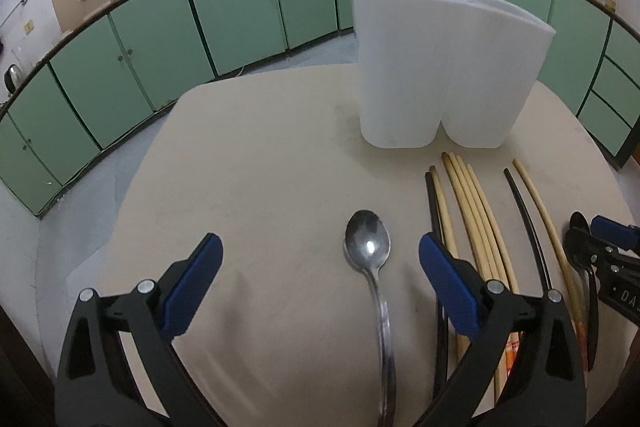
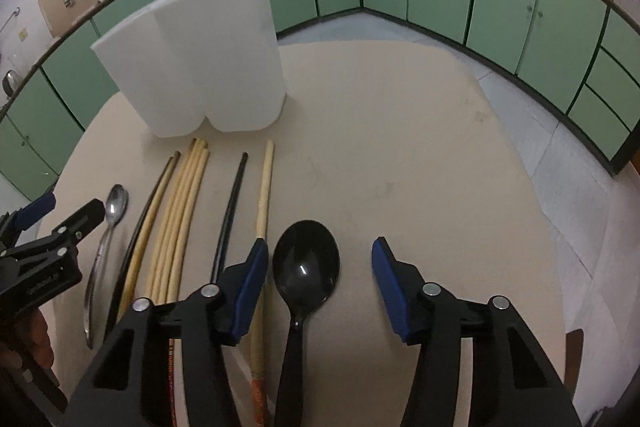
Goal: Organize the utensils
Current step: 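Move the left tool to the silver spoon while the right tool approaches the black spoon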
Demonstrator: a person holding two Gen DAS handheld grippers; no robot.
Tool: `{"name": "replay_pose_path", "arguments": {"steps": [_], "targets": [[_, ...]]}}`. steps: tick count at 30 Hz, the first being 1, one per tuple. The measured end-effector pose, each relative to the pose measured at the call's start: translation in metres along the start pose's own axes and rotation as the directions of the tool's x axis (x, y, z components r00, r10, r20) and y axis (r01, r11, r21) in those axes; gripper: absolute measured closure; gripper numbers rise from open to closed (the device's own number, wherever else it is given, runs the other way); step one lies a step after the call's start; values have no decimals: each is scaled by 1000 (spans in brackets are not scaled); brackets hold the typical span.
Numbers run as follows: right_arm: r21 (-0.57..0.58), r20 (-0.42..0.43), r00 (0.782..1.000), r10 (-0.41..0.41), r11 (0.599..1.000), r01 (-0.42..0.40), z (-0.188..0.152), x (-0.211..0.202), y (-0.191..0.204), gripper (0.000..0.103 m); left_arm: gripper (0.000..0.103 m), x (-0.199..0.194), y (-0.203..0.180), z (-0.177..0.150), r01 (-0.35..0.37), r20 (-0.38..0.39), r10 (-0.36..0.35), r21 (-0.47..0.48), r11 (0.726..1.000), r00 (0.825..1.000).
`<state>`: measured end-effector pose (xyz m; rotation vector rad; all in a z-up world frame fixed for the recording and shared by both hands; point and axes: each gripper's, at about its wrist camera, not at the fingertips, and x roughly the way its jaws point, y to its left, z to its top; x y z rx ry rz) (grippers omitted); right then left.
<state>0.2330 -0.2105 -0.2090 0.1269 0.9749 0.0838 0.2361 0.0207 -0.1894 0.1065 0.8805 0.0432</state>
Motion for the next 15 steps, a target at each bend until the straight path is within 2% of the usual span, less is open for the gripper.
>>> {"name": "replay_pose_path", "arguments": {"steps": [2, 6, 11, 15], "targets": [[1, 4, 1000, 1, 1000, -1, 1, 1, -1, 53, 10, 4, -4, 2, 7, -9, -7, 2, 1000, 1000], [8, 1, 1000, 10, 1000, -10, 4, 2, -2, 55, 25, 14, -11, 4, 31, -48, -31, -4, 1000, 998], [7, -3, 1000, 0, 1000, 0, 3, 2, 2, 55, 25, 20, -18, 3, 68, -91, -71, -33, 997, 993], [2, -3, 1000, -18, 1000, 18, 5, 6, 7, 55, 31, 19, -23, 2, 80, -98, -85, -48, 996, 992]]}}
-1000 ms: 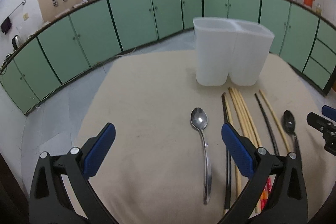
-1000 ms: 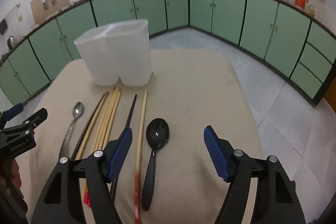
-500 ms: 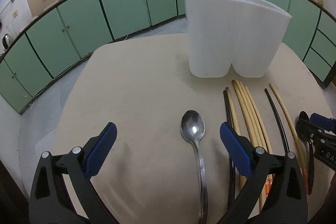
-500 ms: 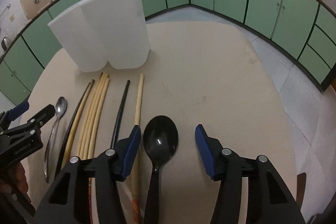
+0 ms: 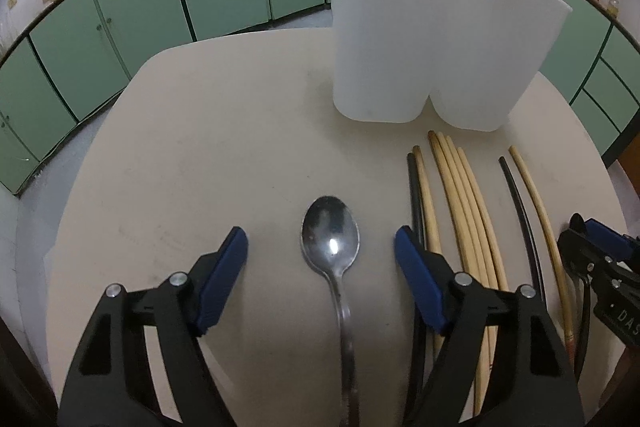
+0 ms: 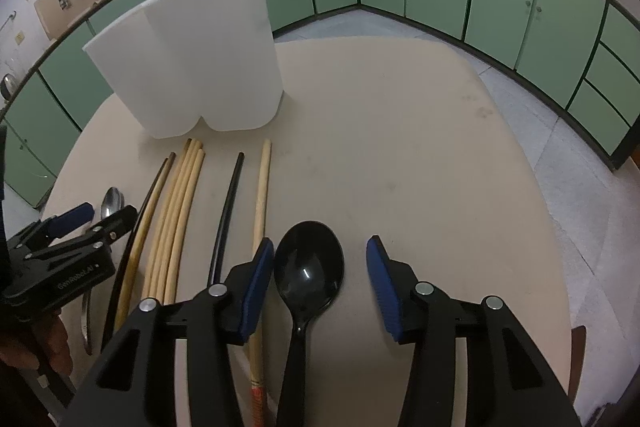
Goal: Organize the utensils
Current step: 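Move the left tool to the silver spoon while the right tool approaches the black spoon, then grasp and lift the silver spoon with the left tool while the right grasps the black spoon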
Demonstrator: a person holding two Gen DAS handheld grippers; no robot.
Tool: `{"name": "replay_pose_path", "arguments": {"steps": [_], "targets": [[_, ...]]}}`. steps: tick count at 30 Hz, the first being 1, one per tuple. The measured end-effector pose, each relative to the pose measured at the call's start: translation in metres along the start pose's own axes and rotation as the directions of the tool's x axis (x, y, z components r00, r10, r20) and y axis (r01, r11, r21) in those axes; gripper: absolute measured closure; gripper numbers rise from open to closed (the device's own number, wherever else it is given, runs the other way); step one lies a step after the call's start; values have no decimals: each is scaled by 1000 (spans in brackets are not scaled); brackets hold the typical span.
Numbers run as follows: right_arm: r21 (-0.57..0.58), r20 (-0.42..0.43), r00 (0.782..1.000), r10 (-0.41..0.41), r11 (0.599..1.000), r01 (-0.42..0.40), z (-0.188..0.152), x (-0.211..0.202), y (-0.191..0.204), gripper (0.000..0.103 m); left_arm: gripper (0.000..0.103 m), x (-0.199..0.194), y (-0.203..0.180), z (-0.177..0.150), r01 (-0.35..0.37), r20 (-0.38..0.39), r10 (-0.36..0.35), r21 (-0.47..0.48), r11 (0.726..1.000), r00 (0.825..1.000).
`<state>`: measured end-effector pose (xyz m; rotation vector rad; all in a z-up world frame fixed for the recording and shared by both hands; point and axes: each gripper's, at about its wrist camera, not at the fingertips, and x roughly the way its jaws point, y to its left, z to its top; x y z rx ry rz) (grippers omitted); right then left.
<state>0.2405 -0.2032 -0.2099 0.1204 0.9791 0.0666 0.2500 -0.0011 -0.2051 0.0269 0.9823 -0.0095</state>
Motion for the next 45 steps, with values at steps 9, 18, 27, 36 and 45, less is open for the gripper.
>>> {"name": "replay_pose_path", "arguments": {"steps": [9, 18, 27, 36, 45], "targets": [[-22, 42, 998, 39, 999, -38, -2, -3, -3, 70, 77, -18, -21, -3, 71, 10, -71, -12, 997, 997], [-90, 323, 934, 152, 987, -130, -3, -48, -12, 70, 77, -90, -13, -29, 148, 363, -133, -12, 989, 922], [-161, 517, 809, 280, 960, -230, 30, -83, -7, 70, 79, -133, 5, -11, 199, 542, -151, -31, 979, 827], [-180, 620, 701, 353, 933, -310, 92, -99, -7, 70, 100, -163, 6, 34, 280, 644, -216, 3, 960, 734], [-184, 597, 717, 360, 931, -314, 89, -89, -7, 70, 100, -152, 14, 26, 295, 617, -215, -29, 955, 757]]}}
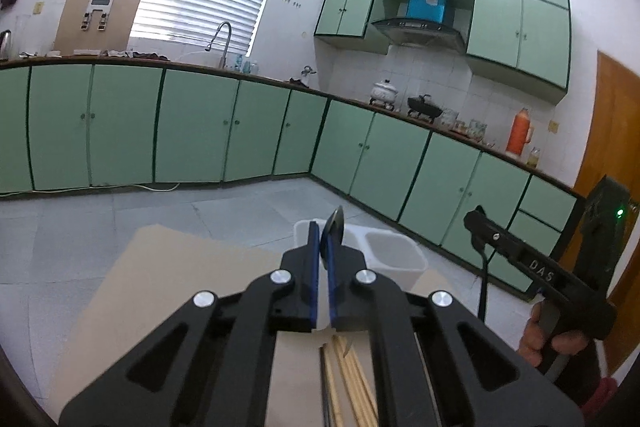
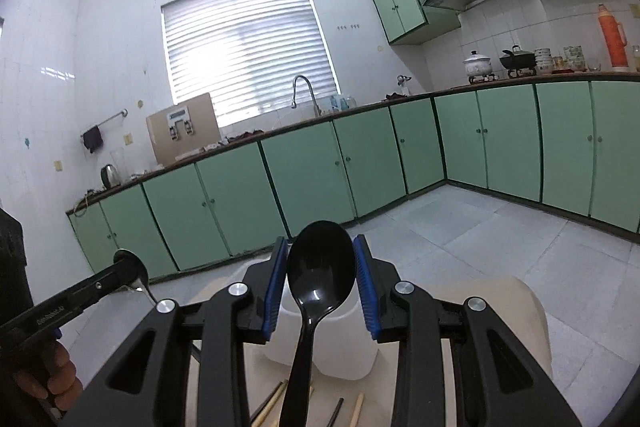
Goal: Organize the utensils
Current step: 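Grasp and lift the silver spoon with the left tool while the right grasps the black spoon, then lower both spoons into the white holder and open both tools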
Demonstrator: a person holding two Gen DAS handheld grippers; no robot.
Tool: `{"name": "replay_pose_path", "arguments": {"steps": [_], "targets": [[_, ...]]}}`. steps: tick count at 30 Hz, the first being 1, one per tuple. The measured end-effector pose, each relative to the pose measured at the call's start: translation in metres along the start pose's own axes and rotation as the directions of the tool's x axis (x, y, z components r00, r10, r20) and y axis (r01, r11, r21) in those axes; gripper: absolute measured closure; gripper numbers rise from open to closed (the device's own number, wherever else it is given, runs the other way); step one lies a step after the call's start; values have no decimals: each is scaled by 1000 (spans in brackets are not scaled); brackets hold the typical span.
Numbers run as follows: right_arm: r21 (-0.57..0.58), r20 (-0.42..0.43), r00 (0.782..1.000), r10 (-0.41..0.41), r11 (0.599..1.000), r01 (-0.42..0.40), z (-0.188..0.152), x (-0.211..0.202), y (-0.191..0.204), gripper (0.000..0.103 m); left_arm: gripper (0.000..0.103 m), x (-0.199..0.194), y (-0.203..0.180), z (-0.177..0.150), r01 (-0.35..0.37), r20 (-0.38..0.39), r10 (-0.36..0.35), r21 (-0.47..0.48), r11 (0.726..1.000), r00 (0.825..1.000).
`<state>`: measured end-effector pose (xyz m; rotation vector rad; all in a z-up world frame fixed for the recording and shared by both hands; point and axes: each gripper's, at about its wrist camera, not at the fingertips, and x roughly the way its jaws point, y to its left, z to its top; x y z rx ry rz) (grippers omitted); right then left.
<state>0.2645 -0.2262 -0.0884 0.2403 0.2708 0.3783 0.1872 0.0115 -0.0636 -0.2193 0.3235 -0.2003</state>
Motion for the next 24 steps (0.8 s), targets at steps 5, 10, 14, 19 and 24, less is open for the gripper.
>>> {"name": "replay_pose_path", "arguments": {"steps": [5, 10, 14, 19, 24], "targets": [[-12, 82, 997, 14, 1000, -13, 24, 2, 5, 70, 101, -3, -8, 19, 7, 72, -11, 50, 999, 997], [-45, 156, 988, -4, 999, 11, 47, 29, 12, 70, 101, 14, -28, 40, -29, 157, 5, 148, 989, 988], [-71, 164, 985, -46, 996, 58, 47, 60, 8, 70, 101, 47, -32, 44, -81, 173, 47, 197, 977, 984], [-57, 116, 989, -88, 994, 95, 30, 95, -3, 70, 101, 86, -25, 35, -75, 100, 56, 199, 977, 993], [-59, 67, 996, -57, 996, 61, 9, 100, -6, 69, 98, 108, -17, 17, -74, 35, 68, 205, 976, 997]]}}
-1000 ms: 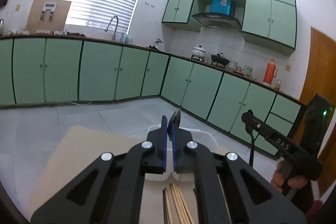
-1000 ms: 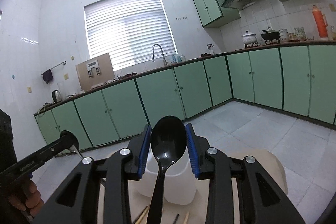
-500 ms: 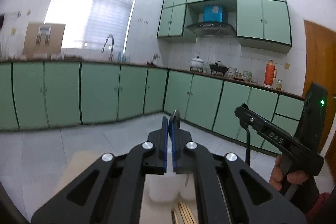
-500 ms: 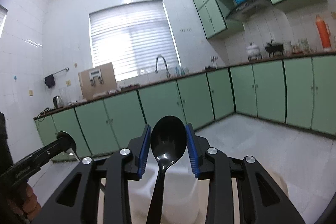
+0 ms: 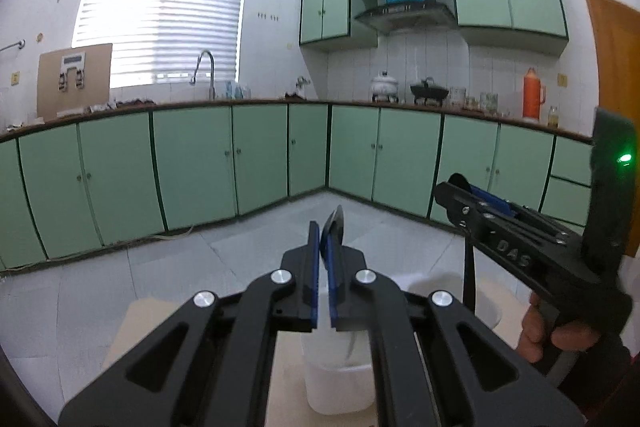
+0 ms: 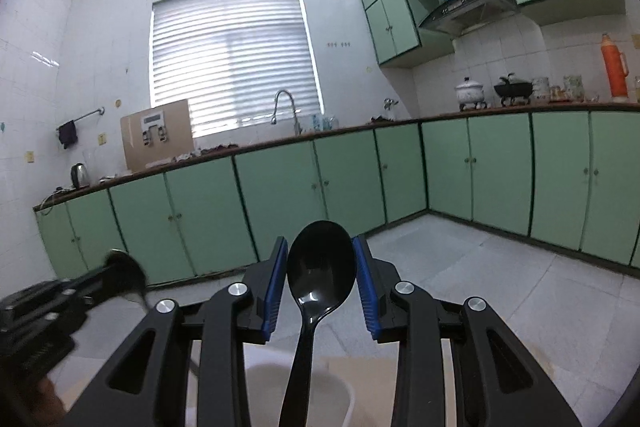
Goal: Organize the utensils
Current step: 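Lower both spoons into the white holder and open both tools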
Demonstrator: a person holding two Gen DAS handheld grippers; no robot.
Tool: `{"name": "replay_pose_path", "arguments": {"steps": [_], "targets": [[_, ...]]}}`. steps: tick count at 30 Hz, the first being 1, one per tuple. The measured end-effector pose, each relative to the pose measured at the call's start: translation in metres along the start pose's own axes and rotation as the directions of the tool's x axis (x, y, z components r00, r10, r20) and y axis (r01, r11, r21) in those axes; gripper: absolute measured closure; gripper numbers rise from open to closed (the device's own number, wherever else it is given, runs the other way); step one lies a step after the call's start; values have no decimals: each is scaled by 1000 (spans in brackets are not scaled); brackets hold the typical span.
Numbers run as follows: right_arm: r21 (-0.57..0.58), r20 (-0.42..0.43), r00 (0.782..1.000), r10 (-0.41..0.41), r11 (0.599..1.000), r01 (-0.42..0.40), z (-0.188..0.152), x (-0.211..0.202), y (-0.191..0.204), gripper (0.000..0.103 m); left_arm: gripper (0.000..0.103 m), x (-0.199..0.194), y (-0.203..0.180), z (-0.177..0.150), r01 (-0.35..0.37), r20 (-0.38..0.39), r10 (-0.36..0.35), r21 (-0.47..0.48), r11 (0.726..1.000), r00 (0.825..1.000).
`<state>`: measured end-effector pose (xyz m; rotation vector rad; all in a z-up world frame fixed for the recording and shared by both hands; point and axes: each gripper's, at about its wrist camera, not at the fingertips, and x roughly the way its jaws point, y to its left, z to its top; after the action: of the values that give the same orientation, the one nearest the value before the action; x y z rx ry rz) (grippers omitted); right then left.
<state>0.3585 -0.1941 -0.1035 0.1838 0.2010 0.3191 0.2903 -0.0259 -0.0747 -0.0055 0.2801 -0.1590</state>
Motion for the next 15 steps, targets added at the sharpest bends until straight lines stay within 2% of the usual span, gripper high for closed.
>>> {"name": "replay_pose_path", "arguments": {"steps": [2, 10, 15], "targets": [[3, -18, 1000, 15, 1000, -15, -7, -2, 1, 69, 97, 2, 2, -8, 1, -11, -1, -1, 1000, 1000], [20, -54, 999, -2, 1000, 3, -20, -17, 4, 61, 71, -1, 7, -21, -20, -25, 20, -20, 1000, 999], [18, -63, 997, -32, 999, 33, -15, -45, 3, 47, 46, -28, 7, -16, -22, 14, 22, -11, 1000, 1000]]}}
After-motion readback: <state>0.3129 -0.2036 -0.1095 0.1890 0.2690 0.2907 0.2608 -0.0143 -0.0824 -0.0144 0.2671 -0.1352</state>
